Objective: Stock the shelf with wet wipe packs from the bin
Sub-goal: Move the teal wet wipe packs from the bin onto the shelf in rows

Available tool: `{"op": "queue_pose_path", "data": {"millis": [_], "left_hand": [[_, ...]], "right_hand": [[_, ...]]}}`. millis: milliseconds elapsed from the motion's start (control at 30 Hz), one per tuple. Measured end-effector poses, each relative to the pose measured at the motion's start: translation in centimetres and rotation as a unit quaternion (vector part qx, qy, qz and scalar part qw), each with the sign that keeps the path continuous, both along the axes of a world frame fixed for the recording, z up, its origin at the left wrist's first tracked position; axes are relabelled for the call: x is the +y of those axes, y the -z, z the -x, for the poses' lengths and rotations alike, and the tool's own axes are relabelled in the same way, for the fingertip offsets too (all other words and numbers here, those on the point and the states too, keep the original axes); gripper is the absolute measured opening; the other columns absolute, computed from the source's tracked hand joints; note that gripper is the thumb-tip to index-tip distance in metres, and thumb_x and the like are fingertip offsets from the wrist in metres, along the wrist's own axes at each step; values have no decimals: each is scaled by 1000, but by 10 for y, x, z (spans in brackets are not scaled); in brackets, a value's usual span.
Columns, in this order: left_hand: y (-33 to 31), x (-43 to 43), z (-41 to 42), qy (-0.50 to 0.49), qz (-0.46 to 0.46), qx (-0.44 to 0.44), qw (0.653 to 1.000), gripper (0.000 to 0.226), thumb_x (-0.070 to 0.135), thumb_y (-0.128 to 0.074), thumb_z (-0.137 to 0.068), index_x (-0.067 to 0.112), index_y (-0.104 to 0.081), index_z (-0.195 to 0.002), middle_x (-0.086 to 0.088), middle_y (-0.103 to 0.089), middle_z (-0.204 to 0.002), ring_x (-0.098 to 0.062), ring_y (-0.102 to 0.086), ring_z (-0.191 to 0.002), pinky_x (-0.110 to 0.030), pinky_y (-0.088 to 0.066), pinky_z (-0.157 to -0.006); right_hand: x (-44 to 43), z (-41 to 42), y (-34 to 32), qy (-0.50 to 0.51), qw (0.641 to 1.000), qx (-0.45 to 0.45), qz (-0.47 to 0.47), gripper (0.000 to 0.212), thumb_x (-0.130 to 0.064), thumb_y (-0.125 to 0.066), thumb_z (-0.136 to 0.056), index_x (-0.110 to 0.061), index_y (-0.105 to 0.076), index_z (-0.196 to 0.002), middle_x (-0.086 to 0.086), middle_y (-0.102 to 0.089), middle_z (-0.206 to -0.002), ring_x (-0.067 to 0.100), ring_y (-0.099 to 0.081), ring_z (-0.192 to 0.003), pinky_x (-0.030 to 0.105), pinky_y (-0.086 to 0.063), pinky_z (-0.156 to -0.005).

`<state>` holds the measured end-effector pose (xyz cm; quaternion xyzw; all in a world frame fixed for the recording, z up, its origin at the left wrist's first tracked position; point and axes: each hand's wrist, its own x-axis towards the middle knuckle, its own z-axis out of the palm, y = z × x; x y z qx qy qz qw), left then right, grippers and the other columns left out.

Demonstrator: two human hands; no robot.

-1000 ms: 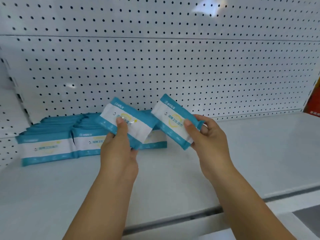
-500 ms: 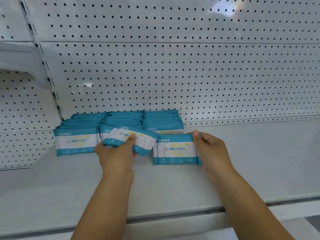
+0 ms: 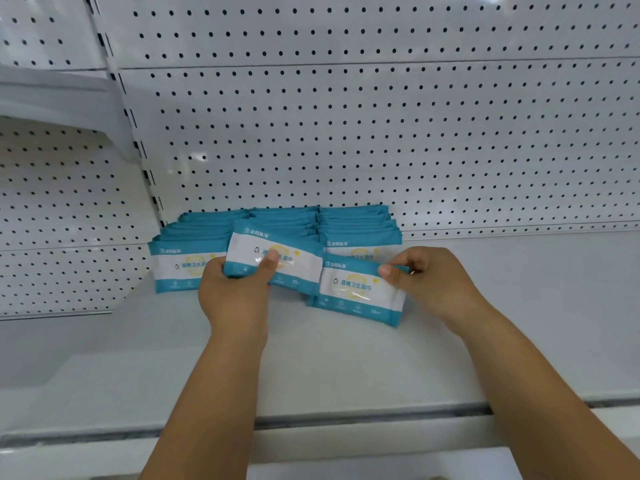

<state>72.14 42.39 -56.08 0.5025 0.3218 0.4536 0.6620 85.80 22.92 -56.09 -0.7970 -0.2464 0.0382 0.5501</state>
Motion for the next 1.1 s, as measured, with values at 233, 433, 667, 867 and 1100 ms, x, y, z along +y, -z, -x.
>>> {"op": "queue_pose_path", "data": {"millis": [233, 433, 667, 867, 1100], "left_hand": [[11, 9, 1, 5, -43, 58, 997, 36, 21, -88, -73, 20, -60, -95, 4, -69, -99, -13, -69, -91, -36, -60, -82], [17, 13, 1, -58, -261, 312, 912, 61, 49, -84, -73, 9, -59, -111, -8, -60, -111, -28, -56, -105, -33, -46, -78], [12, 5, -11, -118, -319, 421, 841, 72, 57, -74, -80, 11, -52, -132, -15, -48, -131, -34, -47, -125, -45, -47, -92], [17, 6, -10, -95, -276, 372, 881, 68, 49, -76, -81, 2, -50, -122, -17, -52, -125, -35, -58, -109, -41, -47, -82], [16, 2, -13, -93, -279, 336, 895, 81, 41, -83, -77, -1, -39, -130, -19, -49, -131, -36, -52, -119, -42, -47, -93]], "right_hand": [[6, -14, -3, 96, 987, -128, -28, 11, -21, -80, -85, -20, -71, -78, -5, -63, -79, 4, -54, -65, 26, -53, -69], [7, -15, -5, 83, 988, -125, 19, 24, -24, -86, -79, -22, -64, -90, -12, -58, -83, 9, -57, -70, 9, -45, -55], [15, -23, 1, 85, 986, -138, 26, 34, -17, -84, -80, -20, -62, -106, -11, -56, -89, 13, -55, -72, 17, -43, -59], [19, -24, 9, 115, 981, -155, 23, 46, -24, -84, -80, -18, -59, -118, -3, -56, -100, 19, -55, -88, 25, -42, -72], [19, -20, 12, 128, 976, -169, 50, 54, -32, -81, -82, -17, -54, -127, 2, -59, -117, 22, -58, -97, 31, -45, -77]]}}
